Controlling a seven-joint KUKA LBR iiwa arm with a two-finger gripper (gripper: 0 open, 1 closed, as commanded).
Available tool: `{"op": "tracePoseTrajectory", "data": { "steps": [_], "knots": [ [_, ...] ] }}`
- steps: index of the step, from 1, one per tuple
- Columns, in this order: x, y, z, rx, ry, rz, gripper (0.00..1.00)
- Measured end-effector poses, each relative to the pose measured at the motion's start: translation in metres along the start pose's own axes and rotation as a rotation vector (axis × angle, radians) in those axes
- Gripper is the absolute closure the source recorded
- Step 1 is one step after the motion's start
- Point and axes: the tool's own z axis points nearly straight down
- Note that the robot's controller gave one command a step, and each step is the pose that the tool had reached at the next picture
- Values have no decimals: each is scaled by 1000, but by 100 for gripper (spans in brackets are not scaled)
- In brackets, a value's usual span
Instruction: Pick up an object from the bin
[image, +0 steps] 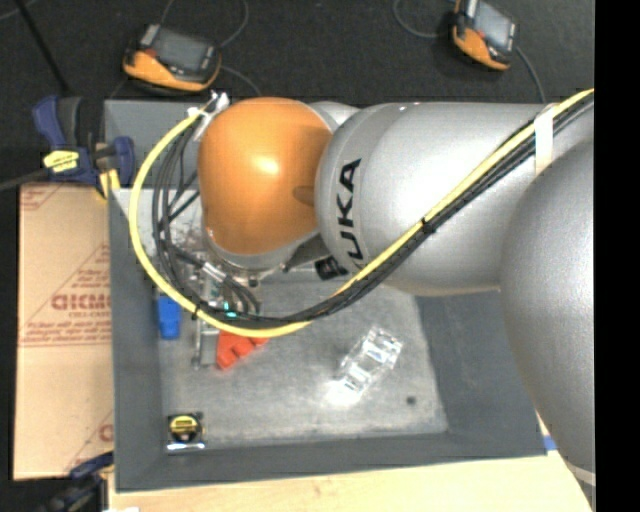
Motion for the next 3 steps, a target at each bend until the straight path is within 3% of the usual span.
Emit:
{"op": "tracePoseTrajectory", "data": {
  "steps": [1, 2, 3],
  "knots": [
    [-50, -25, 104, 1, -2, 181, 0],
    [-33, -20, 110, 1, -7, -185, 0],
    [-107, -47, 157, 1, -11, -289, 0]
  ]
}}
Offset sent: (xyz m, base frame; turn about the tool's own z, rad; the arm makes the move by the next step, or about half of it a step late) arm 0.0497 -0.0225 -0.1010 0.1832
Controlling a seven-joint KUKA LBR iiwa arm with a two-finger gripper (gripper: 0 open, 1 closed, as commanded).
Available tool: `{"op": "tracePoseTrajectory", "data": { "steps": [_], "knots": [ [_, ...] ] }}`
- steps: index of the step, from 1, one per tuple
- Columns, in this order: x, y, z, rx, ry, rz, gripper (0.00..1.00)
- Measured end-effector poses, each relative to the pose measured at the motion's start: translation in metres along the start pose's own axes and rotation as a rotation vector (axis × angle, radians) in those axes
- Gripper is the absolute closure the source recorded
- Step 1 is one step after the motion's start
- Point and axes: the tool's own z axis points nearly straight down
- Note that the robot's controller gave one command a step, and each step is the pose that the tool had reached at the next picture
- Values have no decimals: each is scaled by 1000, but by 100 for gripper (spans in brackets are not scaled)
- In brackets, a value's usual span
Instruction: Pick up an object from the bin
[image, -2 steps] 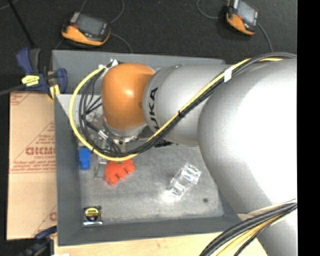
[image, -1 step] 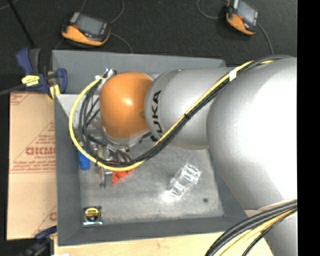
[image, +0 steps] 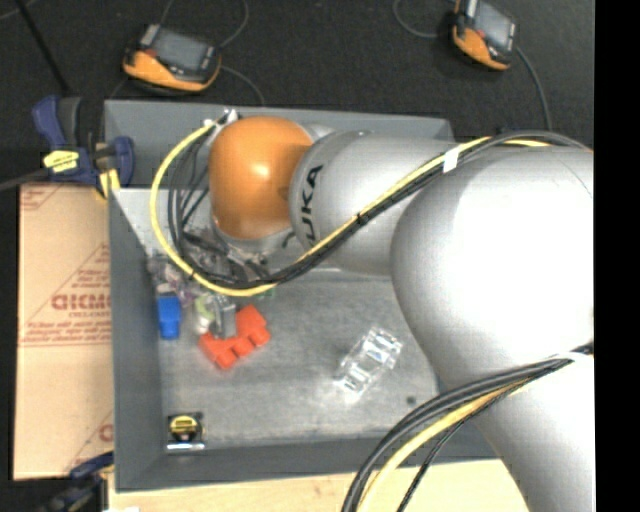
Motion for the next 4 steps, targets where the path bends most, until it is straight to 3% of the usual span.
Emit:
{"op": "tracePoseTrajectory", "data": {
  "steps": [1, 2, 3, 4],
  "knots": [
    [44, -21, 7, -2, -6, -194, 0],
    [44, -21, 7, -2, -6, -190, 100],
    [44, -21, 8, -3, -4, -190, 0],
    [126, -27, 9, -1, -1, -423, 0]
  ]
}}
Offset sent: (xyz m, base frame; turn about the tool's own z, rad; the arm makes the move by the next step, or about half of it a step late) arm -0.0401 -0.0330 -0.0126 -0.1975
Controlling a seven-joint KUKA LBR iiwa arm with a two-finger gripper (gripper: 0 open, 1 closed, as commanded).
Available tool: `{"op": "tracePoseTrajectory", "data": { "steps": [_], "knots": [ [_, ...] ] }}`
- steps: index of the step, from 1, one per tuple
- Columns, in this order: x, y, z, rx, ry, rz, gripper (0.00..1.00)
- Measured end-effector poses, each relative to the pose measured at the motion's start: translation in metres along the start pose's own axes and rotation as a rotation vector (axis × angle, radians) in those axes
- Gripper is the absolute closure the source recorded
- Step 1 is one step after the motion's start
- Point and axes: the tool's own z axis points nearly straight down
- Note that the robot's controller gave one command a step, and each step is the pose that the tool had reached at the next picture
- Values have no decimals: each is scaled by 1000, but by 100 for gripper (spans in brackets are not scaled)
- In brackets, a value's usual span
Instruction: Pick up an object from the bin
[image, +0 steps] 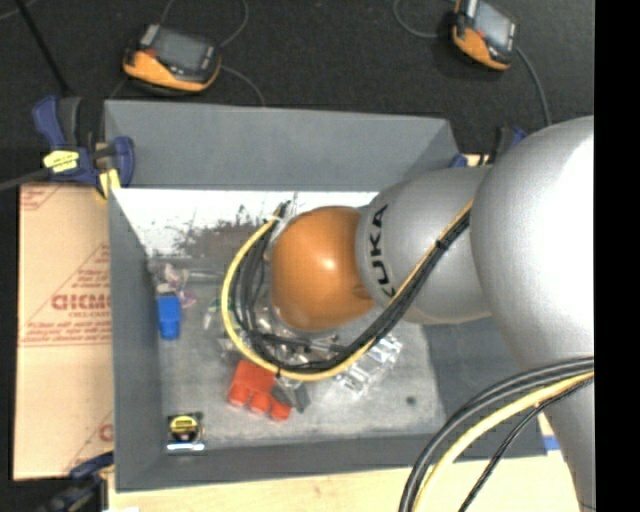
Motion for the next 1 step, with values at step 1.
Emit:
{"op": "tracePoseTrajectory", "data": {
  "steps": [1],
  "knots": [
    [10, 13, 0, 0, -1, -210, 0]
  ]
}}
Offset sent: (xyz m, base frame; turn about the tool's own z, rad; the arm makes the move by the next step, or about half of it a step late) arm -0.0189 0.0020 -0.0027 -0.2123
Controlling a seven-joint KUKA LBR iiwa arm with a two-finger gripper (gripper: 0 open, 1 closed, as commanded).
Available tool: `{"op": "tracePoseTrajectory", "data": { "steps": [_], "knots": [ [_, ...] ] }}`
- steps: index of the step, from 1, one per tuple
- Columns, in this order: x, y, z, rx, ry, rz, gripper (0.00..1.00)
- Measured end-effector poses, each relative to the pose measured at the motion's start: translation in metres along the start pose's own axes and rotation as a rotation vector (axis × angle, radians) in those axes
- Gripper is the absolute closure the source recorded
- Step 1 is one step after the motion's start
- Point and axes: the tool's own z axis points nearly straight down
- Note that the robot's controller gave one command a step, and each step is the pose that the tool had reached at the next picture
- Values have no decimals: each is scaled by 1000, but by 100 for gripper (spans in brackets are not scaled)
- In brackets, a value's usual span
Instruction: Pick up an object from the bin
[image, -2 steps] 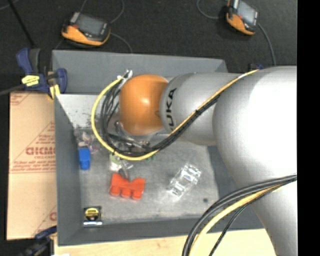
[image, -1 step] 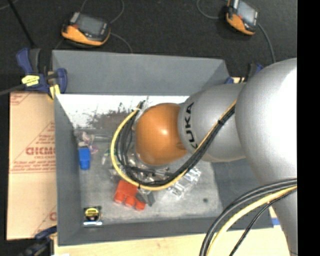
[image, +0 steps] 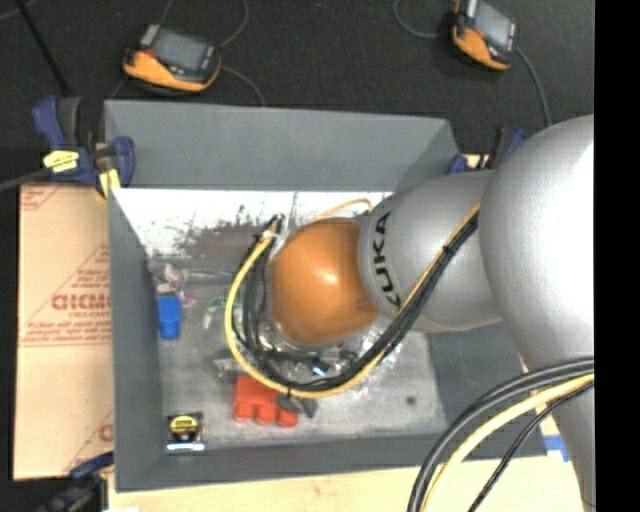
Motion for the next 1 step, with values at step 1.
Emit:
{"op": "tracePoseTrajectory", "data": {
  "steps": [1],
  "knots": [
    [15, 28, 1, -3, 1, -14, 0]
  ]
}}
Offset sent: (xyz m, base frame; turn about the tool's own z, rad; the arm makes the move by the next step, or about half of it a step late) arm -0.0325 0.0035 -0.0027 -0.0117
